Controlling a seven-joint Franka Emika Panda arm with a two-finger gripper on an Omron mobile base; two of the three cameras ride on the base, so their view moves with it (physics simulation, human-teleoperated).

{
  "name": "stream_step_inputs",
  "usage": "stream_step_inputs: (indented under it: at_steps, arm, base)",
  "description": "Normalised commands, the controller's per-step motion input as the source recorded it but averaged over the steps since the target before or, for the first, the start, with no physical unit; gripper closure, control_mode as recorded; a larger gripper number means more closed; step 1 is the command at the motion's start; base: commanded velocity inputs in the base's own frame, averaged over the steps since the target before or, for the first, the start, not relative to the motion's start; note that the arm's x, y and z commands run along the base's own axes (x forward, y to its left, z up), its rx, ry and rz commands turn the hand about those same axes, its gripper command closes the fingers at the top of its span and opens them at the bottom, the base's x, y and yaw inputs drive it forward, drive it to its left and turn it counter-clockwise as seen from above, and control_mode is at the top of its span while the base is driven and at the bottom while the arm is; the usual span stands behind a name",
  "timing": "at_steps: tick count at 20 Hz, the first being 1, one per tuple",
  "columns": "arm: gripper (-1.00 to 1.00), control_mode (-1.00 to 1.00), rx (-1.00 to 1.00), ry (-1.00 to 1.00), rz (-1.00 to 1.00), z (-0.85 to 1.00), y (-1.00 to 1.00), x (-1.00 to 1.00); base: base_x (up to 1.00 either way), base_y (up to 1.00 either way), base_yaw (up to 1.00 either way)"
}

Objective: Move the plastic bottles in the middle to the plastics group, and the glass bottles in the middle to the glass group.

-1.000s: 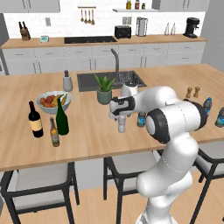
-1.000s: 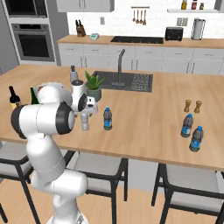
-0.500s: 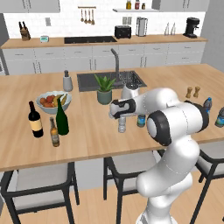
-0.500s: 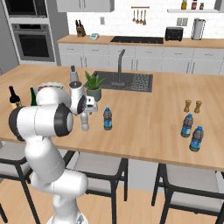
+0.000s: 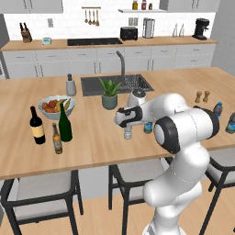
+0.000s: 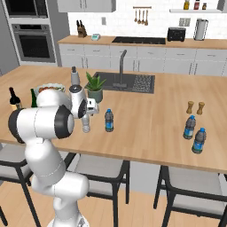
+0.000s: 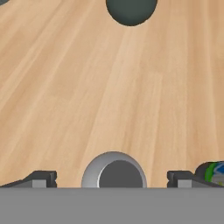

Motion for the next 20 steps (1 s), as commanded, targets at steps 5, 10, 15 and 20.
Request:
stream_step_inputs:
  at_steps: [5,10,15,20]
  arm:
    - [1.00,-1.00,0.00,0.00,0.00,0.00,0.00,0.00]
    - [1.00,-1.00,0.00,0.01,0.00,0.00,0.00,0.00]
    - [1.00,-1.00,0.00,0.00,0.00,0.00,0.00,-0.01]
    - [1.00,-1.00,0.00,0.00,-0.04,0.39,-0.07,-0.28]
  base:
    - [0.00,0.00,0.00]
    - [0.00,0.00,0.00]
    - [0.00,0.00,0.00]
    - [0.00,0.00,0.00]
